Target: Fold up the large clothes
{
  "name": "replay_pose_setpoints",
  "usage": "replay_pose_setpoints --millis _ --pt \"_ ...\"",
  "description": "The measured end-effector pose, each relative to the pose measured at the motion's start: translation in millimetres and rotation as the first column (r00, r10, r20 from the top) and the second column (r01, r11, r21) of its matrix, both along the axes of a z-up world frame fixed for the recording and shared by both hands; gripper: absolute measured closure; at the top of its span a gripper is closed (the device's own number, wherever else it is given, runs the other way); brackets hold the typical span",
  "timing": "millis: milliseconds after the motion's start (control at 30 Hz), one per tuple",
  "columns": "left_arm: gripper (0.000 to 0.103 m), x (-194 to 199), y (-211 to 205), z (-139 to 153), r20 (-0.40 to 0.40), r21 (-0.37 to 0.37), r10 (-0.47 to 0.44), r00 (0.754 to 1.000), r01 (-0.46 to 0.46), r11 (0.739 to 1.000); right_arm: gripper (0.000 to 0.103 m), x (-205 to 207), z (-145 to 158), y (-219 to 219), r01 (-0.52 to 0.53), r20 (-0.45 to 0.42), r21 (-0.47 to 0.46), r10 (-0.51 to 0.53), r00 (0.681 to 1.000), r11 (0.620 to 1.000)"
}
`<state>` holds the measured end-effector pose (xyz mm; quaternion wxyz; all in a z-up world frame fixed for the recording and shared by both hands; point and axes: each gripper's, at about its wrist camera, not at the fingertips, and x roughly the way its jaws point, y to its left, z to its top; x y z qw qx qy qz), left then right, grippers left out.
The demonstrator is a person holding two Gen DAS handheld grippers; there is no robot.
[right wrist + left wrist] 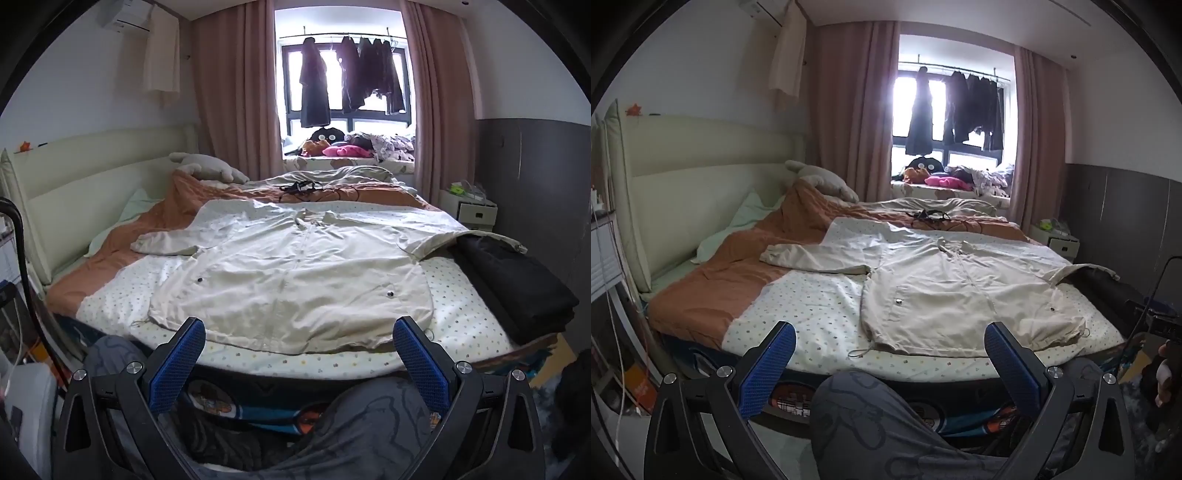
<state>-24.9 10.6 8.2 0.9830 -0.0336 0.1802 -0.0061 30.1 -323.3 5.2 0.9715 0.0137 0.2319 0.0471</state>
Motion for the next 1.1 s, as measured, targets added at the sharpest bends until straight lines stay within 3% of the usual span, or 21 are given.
replay_pose_setpoints --millis 1100 --pt "0.001 -5 -5 10 0.033 -0.001 -0.008 0.999 0.008 1.000 0.001 4 12 14 -0.005 0.009 -0.012 0.005 1.000 1.000"
